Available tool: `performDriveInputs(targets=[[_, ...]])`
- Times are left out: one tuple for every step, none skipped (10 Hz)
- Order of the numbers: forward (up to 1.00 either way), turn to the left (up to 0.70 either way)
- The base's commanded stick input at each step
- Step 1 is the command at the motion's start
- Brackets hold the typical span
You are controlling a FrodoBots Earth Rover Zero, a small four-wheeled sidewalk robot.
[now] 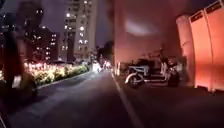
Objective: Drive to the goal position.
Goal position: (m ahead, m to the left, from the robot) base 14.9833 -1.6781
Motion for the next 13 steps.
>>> performDriveInputs(targets=[[0.45, 0.00], [0.45, 0.00], [0.45, 0.00], [0.45, 0.00], [0.45, 0.00], [0.45, 0.00], [0.45, 0.00], [0.45, 0.00], [0.45, 0.00], [0.45, 0.00], [0.45, 0.00], [0.45, 0.00], [0.45, 0.00]])
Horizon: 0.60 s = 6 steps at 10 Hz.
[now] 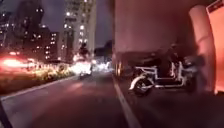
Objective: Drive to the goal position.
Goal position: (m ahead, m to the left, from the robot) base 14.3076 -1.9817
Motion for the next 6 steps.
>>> performDriveInputs(targets=[[0.45, 0.00], [0.45, 0.00], [0.45, 0.00], [0.45, 0.05], [0.45, 0.23], [0.45, 0.26]])
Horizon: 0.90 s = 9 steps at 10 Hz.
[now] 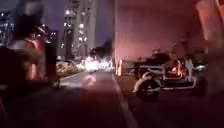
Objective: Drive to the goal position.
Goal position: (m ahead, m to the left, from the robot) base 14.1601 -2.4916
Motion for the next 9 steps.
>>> performDriveInputs(targets=[[0.45, 0.08], [0.45, 0.00], [0.45, 0.00], [0.45, 0.00], [0.45, 0.00], [0.45, 0.00], [0.45, 0.00], [0.45, 0.00], [0.45, 0.00]])
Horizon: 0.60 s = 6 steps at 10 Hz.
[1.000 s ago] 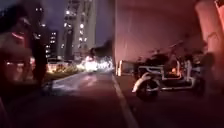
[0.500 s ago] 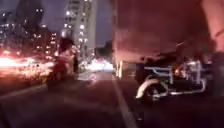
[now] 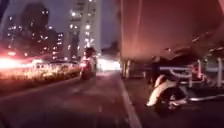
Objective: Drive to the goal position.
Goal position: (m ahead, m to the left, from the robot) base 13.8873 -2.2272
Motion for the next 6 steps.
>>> performDriveInputs(targets=[[0.45, 0.00], [0.45, 0.00], [0.45, 0.00], [0.45, 0.00], [0.45, 0.00], [0.45, 0.00]])
